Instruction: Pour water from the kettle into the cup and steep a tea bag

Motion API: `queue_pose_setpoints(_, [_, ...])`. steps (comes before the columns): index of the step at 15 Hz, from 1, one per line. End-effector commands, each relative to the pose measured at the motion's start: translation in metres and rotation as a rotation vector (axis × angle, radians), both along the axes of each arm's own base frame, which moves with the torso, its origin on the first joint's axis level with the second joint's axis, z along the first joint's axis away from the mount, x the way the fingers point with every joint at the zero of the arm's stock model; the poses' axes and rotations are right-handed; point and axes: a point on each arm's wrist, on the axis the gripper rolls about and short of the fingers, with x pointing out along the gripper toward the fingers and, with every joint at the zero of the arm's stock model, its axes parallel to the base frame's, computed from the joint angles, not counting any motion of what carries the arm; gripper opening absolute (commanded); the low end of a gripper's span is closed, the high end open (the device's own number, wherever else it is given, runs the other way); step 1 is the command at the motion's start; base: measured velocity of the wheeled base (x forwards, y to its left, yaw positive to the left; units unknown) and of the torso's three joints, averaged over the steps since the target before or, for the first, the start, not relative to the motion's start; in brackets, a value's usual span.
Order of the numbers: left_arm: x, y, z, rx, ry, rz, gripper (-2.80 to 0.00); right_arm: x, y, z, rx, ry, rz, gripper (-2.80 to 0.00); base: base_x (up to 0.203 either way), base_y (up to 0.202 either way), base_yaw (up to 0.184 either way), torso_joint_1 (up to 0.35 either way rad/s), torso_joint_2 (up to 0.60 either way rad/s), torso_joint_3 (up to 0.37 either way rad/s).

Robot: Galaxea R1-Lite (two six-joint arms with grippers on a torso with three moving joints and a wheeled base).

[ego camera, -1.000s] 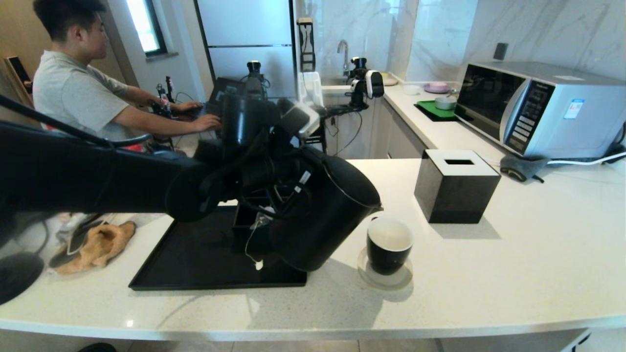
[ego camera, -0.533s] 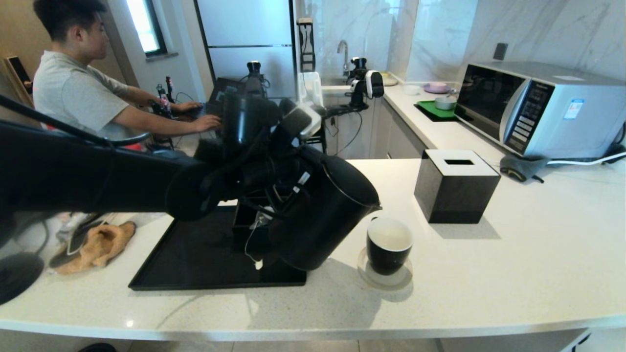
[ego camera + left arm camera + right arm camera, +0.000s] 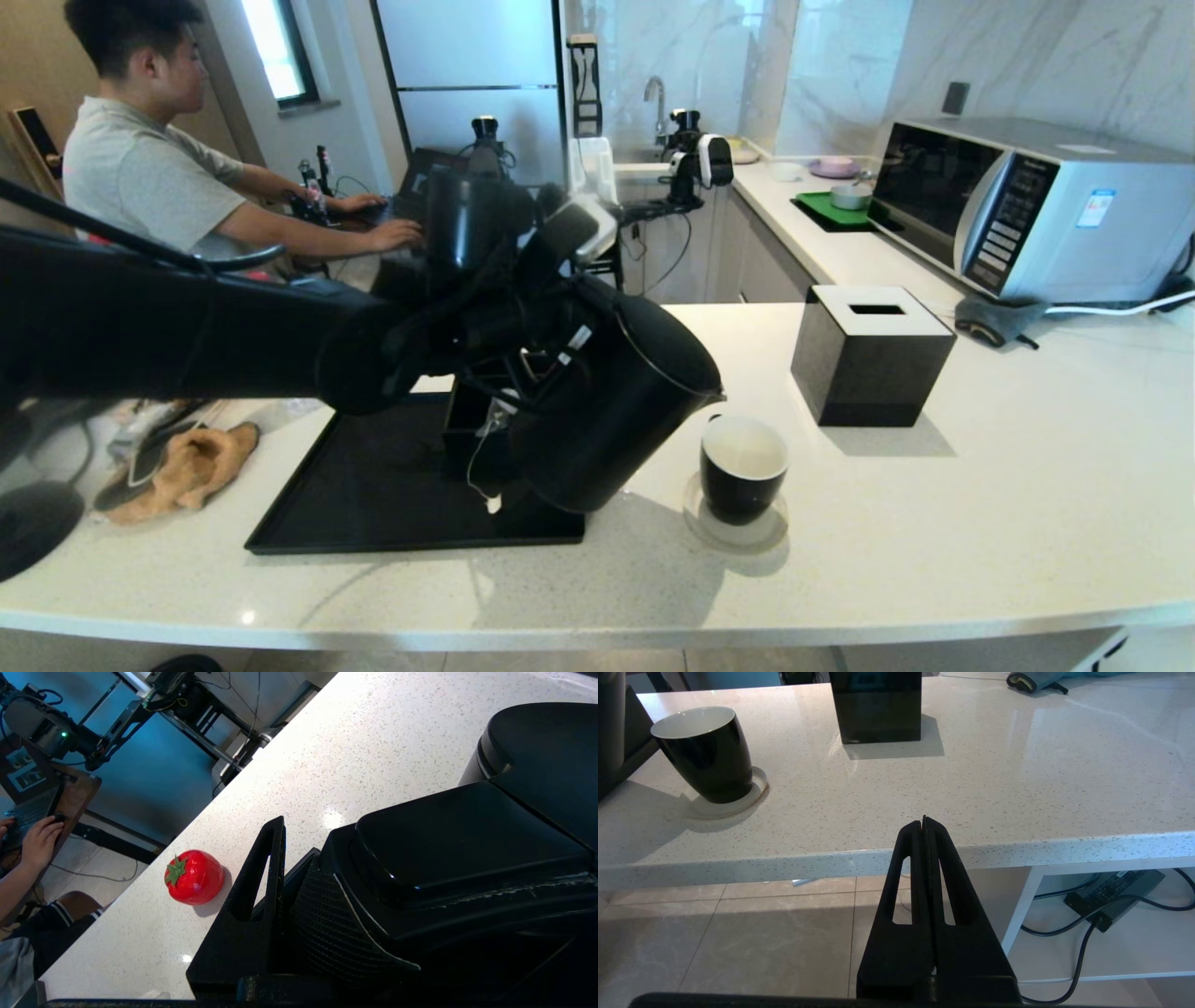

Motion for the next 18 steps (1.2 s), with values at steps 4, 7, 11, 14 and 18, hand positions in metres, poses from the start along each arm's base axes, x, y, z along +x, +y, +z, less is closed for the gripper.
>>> queue_pose_setpoints(4, [-0.0014,-0.0032,0.0005,0.016,-0.013,-0.015,-2.80,0.0000,0.0000,0.0000,0.000,0.000,-0.001,-2.80,0.000,0.000,0.000,0.000,0.00,0.000])
queue_pose_setpoints(7, [-0.0020,-0.0047,-0.0001,0.019,-0.011,-0.019,-2.80,0.0000,0.0000,0.0000,0.000,0.000,0.000,-2.80,0.000,0.000,0.000,0.000,0.00,0.000])
queue_pose_setpoints(11, [-0.0034,-0.0059,-0.0018,0.043,-0.004,-0.029,-2.80,0.0000,0.0000,0.0000,0.000,0.000,0.000,-2.80,0.000,0.000,0.000,0.000,0.00,0.000])
queue_pose_setpoints(14, [-0.0044,-0.0074,-0.0018,0.044,-0.005,-0.034,-2.80,0.0000,0.0000,0.0000,0.000,0.000,0.000,-2.80,0.000,0.000,0.000,0.000,0.00,0.000])
queue_pose_setpoints(18, [-0.0046,-0.0075,-0.0022,0.060,-0.007,-0.039,-2.80,0.0000,-0.0001,0.0000,0.000,0.000,-0.001,-2.80,0.000,0.000,0.000,0.000,0.00,0.000])
